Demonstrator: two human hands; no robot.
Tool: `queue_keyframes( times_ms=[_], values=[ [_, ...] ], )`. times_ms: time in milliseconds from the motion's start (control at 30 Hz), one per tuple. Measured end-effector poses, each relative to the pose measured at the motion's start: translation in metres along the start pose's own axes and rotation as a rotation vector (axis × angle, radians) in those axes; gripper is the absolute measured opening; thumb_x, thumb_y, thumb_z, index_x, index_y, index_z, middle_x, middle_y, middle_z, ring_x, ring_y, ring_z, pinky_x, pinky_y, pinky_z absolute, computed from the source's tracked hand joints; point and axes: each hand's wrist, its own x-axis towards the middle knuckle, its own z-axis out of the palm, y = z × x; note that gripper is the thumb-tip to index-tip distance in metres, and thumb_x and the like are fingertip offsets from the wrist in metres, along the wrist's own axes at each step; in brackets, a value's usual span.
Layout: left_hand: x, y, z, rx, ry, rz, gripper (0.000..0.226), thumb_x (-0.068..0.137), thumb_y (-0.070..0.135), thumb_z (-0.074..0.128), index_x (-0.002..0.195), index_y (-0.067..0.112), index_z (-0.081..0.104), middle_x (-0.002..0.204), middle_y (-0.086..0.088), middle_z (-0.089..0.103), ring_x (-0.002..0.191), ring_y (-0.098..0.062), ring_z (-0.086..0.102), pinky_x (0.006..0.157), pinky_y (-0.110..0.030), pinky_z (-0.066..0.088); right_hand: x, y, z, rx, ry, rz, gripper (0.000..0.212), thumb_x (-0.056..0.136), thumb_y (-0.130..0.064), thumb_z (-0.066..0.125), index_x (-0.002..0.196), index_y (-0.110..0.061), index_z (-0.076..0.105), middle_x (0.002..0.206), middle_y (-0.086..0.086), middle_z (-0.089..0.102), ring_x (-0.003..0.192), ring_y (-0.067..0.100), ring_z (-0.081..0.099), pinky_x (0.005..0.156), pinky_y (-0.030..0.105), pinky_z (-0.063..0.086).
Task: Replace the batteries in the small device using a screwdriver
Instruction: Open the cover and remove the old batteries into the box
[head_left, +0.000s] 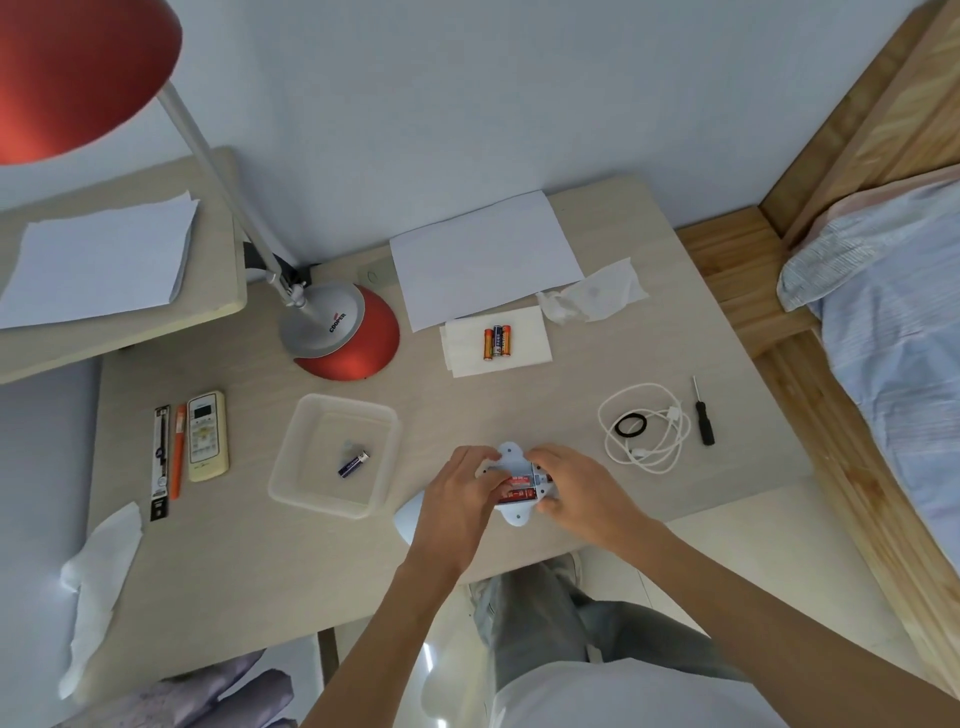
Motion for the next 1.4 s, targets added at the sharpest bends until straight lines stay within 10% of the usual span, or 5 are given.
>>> queue_keyframes(
  times_ms=[300,500,1033,1400],
  values=[
    [-0.036,-0.077,-0.076,0.008,0.290,-0.290,0.019,0.101,0.016,0.076,0.119,0.017,0.082,0.110,0.000,0.077,0.104,-0.020,0.066,0.092,-0.033,0.057,0.004,0.002,0.002,-0.007,0.006,-0.050,0.053,0.089,-0.025,0.079,0.137,-0.022,0.057,0.125,-0.005,0.065,0.108,0.011,0.064,0.092,0.031,0.060],
    [-0.062,-0.133,-0.074,0.145,0.117,-0.493,0.019,0.099,0.028,0.077,0.114,0.018,0.082,0.096,0.002,0.074,0.095,-0.024,0.067,0.070,-0.046,0.061,0.008,0.004,0.004,-0.009,-0.004,-0.053,0.056,0.088,-0.028,0.081,0.139,-0.025,0.056,0.127,-0.007,0.065,0.109,0.009,0.064,0.092,0.028,0.059],
    [-0.042,-0.120,-0.076,0.062,-0.021,-0.678,0.020,0.095,0.025,0.082,0.114,0.018,0.082,0.108,-0.008,0.075,0.101,-0.029,0.070,0.088,-0.042,0.059,0.011,0.005,0.003,-0.021,-0.020,-0.041,0.053,0.087,-0.025,0.080,0.135,-0.022,0.058,0.122,-0.006,0.066,0.103,0.011,0.064,0.087,0.030,0.060],
    [-0.007,-0.013,-0.064,0.137,0.054,0.032,0.026,0.095,0.017,0.082,0.118,0.007,0.077,0.111,-0.007,0.075,0.104,-0.029,0.069,0.087,-0.042,0.060,0.012,0.007,0.002,-0.006,-0.048,-0.040,0.054,0.086,-0.025,0.080,0.136,-0.021,0.059,0.123,-0.005,0.066,0.104,0.014,0.065,0.087,0.033,0.059]
  ],
)
